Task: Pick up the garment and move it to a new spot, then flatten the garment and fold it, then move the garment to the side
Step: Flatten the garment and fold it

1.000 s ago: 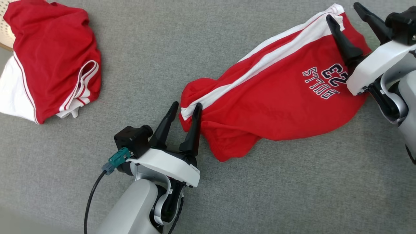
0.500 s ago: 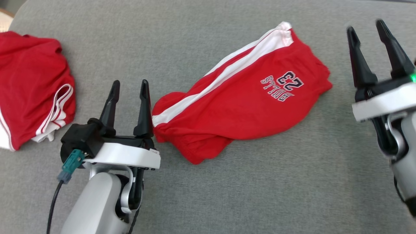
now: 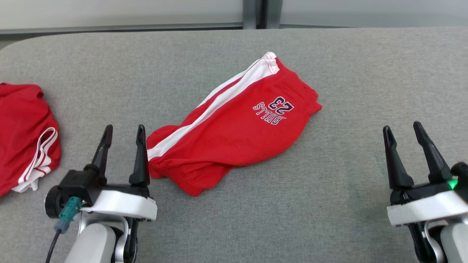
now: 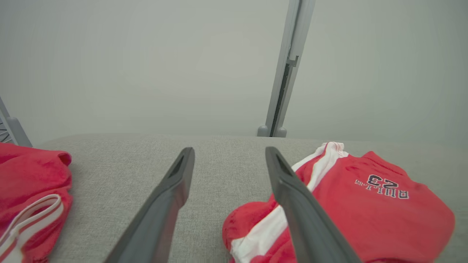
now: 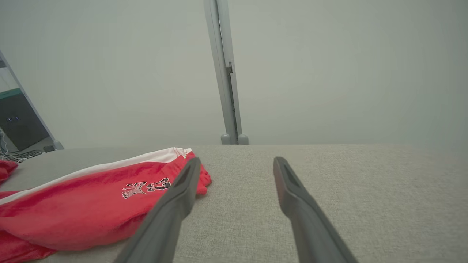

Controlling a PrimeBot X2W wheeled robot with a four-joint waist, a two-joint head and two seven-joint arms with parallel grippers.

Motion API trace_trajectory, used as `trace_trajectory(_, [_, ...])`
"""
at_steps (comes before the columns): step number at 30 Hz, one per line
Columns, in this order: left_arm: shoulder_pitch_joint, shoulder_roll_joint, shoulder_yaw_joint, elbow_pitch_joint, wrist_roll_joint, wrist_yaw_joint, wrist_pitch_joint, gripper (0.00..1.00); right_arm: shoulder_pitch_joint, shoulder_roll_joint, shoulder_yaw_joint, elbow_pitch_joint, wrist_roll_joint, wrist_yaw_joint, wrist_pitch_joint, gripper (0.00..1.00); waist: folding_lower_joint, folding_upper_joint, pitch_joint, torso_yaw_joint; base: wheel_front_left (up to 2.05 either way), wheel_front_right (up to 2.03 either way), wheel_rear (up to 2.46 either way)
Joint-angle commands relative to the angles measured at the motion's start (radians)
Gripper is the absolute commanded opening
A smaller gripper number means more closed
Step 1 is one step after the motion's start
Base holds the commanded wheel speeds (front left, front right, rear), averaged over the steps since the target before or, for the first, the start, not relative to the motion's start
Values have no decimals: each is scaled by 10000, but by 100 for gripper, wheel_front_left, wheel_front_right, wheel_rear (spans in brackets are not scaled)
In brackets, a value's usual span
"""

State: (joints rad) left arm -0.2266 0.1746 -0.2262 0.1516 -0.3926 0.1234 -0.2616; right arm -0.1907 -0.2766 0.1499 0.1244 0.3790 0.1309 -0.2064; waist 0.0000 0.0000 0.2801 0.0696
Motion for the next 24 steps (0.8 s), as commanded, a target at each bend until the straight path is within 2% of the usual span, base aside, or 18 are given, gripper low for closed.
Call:
trace_trajectory(1, [224, 62, -30, 91, 157, -110, -45, 100, 441, 122, -203, -426, -147, -2, 219, 100, 0, 0, -242, -196, 0, 0, 0])
trace_trajectory(11, [571, 4, -89, 343, 265, -354, -46, 100, 1420, 571, -821, -1569, -518, -2, 925, 100, 0, 0, -438, -333, 0, 0, 0])
trace_trajectory(24, [430, -96, -4, 398, 335, -466, -47, 100, 1556, 757, -982, -1944, -703, -2, 1116, 100, 0, 0, -321, -364, 0, 0, 0])
